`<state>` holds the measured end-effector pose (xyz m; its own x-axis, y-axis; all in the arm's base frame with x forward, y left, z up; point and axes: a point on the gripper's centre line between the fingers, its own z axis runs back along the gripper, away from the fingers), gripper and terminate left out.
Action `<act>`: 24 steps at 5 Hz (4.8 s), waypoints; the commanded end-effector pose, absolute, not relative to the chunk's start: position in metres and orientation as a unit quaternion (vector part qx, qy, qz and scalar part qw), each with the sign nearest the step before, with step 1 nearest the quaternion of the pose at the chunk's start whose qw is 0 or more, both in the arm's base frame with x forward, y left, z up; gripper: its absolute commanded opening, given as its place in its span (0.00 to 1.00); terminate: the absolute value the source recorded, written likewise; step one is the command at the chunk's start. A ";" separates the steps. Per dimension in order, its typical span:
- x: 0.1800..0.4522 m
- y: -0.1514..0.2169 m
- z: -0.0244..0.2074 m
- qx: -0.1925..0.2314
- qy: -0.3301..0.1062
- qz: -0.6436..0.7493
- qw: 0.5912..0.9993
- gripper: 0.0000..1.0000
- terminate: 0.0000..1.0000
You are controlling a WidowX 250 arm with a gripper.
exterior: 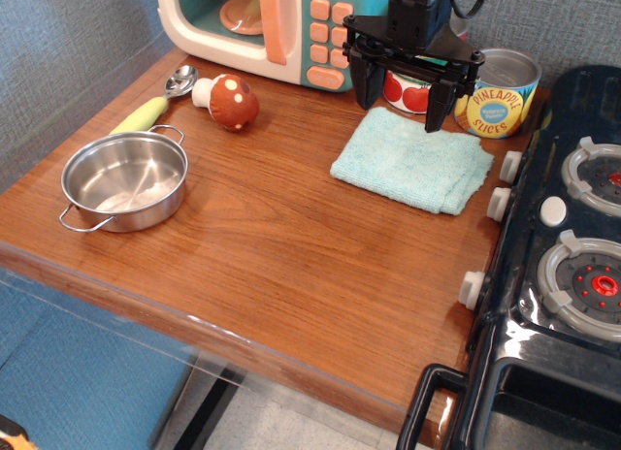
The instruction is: Place the mushroom in the pot
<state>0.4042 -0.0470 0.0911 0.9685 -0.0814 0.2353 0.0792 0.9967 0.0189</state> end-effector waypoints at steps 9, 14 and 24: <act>0.418 0.114 0.076 0.039 -0.047 0.166 0.984 1.00 0.00; 0.421 0.097 0.082 0.027 -0.092 0.161 0.982 0.00 0.00; 0.437 0.110 0.075 0.049 -0.145 0.165 0.974 1.00 0.00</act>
